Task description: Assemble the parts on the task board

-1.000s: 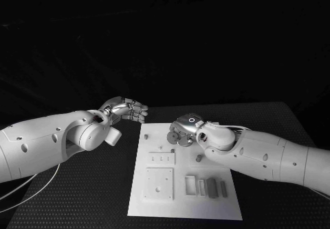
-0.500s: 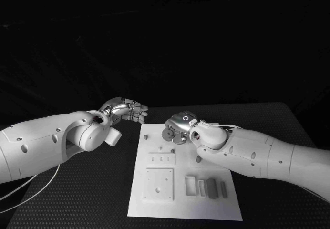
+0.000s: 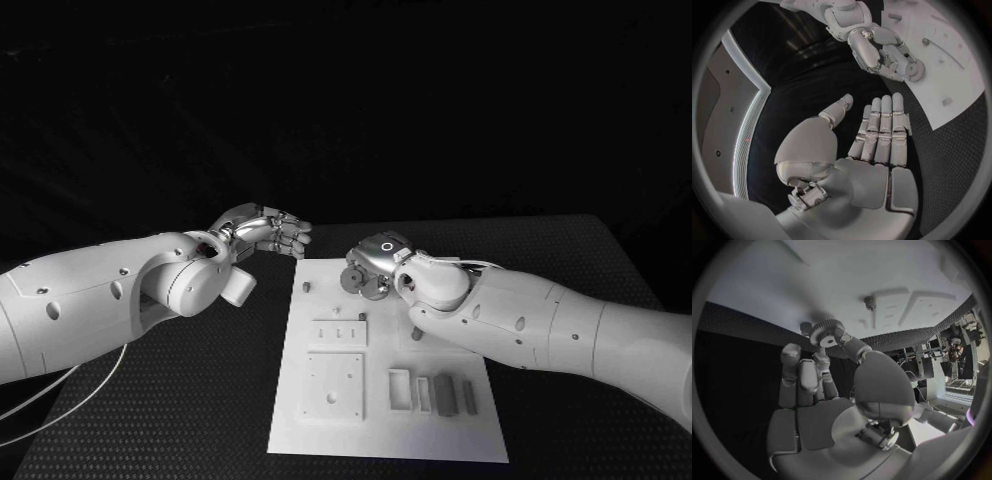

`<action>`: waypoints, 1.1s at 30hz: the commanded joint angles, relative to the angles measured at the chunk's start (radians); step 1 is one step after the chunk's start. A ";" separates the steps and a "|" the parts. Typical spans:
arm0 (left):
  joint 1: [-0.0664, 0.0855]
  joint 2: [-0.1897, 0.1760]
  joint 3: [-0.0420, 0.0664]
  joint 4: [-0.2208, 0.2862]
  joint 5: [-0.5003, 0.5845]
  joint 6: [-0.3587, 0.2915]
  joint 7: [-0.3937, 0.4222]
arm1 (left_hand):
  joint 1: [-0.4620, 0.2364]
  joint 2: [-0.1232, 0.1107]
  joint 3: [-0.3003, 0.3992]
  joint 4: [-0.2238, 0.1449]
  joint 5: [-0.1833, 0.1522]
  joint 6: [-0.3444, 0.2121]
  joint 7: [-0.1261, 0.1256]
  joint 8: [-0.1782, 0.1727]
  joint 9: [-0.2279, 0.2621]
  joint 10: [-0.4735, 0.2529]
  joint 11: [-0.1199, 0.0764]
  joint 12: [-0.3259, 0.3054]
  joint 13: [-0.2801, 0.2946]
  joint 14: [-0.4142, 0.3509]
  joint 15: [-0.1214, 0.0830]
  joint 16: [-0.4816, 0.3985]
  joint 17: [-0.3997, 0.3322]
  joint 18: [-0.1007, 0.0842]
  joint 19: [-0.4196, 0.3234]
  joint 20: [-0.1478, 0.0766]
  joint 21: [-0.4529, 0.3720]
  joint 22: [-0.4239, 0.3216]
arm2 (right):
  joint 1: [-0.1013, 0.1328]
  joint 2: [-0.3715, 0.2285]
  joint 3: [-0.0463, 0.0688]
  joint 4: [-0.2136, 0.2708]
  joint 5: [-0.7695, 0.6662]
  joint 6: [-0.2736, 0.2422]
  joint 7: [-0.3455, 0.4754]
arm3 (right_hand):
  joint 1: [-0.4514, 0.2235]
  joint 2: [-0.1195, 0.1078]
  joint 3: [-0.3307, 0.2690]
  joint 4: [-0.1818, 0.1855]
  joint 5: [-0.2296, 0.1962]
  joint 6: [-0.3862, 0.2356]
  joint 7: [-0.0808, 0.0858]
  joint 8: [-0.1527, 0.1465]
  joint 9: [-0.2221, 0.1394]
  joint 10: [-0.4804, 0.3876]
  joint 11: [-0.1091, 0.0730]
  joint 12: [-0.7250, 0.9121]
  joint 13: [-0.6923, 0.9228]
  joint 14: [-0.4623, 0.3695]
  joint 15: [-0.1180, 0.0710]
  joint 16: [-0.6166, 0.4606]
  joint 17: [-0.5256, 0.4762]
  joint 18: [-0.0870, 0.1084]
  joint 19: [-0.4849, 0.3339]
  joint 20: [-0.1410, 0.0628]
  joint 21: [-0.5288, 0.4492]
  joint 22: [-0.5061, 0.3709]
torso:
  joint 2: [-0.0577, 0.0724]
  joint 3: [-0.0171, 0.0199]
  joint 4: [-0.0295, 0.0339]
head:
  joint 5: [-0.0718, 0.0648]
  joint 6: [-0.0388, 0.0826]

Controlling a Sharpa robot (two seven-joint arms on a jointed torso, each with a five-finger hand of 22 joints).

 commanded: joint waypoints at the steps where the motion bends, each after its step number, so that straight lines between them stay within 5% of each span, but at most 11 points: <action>1: 0.001 0.003 0.001 0.002 -0.003 0.007 0.007 | 0.003 -0.005 -0.001 0.005 0.004 -0.004 0.002 -0.006 0.001 0.004 0.006 -0.005 0.002 0.004 0.005 -0.005 0.001 0.014 -0.005 0.000 -0.006 0.001 | -0.004 0.003 -0.001 -0.007 -0.015 0.016 0.003 | 0.004 -0.005 0.000 0.004 0.006 0.036 0.038 0.010 0.022 0.006 0.001 -0.002 -0.002 0.008 -0.001 -0.002 0.001 0.045 0.004 -0.004 0.000 0.014 | 0.000 0.0014 -0.0002 | 0.000 -0.001; 21: 0.001 0.005 0.001 0.000 -0.003 0.007 0.006 | 0.003 -0.005 -0.001 0.005 0.004 -0.004 0.002 -0.007 0.002 0.004 0.006 -0.007 0.002 0.005 0.005 -0.006 0.002 0.014 -0.005 0.000 -0.007 0.002 | -0.009 0.015 -0.005 -0.024 0.003 0.033 0.012 | 0.002 -0.015 0.001 0.013 0.006 0.028 0.041 0.005 0.021 0.005 0.003 -0.004 -0.004 0.004 0.001 -0.005 -0.006 0.045 0.003 -0.005 -0.004 0.013 | -0.001 0.0023 -0.0018 | 0.005 -0.005; 33: 0.001 0.004 0.001 0.000 -0.003 0.006 0.005 | 0.003 -0.006 -0.001 0.005 0.004 -0.004 0.002 -0.007 0.002 0.004 0.006 -0.007 0.003 0.005 0.005 -0.007 0.003 0.014 -0.005 0.000 -0.007 0.002 | -0.010 0.020 -0.007 -0.042 0.032 0.034 0.014 | 0.010 -0.052 0.007 0.042 0.006 -0.083 0.076 -0.060 -0.013 -0.016 0.036 -0.009 -0.007 -0.015 0.031 -0.013 -0.026 0.045 0.000 -0.002 -0.014 0.014 | -0.001 0.0009 0.0000 | 0.003 -0.006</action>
